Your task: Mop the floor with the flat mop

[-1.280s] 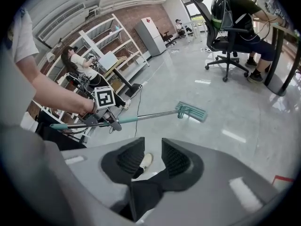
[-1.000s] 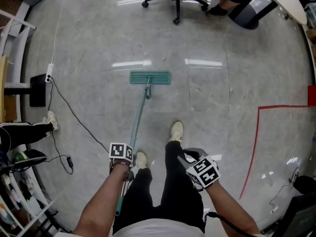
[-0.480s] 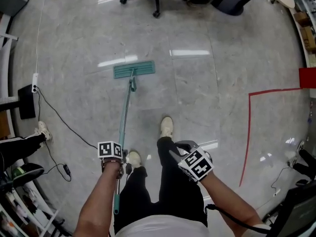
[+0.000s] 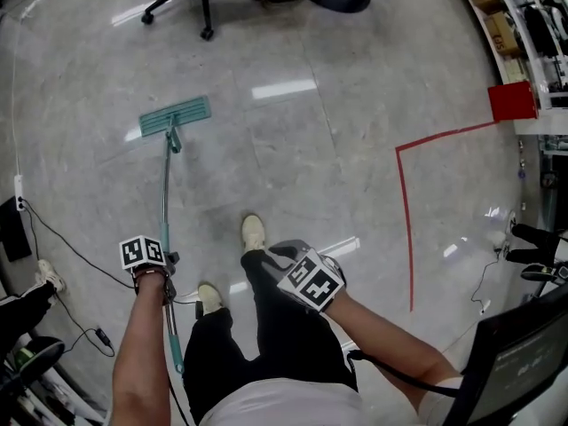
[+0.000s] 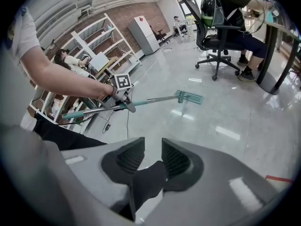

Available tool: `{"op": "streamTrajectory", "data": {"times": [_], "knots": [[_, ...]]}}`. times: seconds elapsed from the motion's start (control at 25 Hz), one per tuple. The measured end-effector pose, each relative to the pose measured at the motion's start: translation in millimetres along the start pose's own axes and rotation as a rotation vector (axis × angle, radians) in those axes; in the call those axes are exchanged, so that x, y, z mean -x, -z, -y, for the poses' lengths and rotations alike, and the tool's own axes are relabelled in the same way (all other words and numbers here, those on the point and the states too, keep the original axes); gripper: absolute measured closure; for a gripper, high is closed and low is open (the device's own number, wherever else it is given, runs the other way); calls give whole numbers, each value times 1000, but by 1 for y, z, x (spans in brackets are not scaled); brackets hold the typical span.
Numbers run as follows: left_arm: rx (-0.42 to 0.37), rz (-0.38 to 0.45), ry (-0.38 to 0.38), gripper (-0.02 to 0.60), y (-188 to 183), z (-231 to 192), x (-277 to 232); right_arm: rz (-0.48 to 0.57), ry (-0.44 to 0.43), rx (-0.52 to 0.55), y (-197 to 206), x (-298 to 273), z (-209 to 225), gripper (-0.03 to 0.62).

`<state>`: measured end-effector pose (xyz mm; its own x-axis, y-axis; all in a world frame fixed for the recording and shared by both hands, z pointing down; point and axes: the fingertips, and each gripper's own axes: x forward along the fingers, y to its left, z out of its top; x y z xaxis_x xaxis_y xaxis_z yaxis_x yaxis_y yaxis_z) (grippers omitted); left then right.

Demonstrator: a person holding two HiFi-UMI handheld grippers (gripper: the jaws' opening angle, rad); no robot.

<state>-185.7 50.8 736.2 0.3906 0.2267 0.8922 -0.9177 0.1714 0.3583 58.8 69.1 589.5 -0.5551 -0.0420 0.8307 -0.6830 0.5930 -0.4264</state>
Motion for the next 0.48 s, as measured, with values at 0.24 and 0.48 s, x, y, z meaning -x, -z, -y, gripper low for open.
{"op": "streamTrajectory", "data": {"times": [0.24, 0.48], "knots": [[18, 14, 28, 509, -20, 19, -1, -5, 1, -14, 14, 7, 17, 481], [57, 21, 69, 508, -64, 45, 4, -18, -8, -15, 13, 13, 30, 482]]}}
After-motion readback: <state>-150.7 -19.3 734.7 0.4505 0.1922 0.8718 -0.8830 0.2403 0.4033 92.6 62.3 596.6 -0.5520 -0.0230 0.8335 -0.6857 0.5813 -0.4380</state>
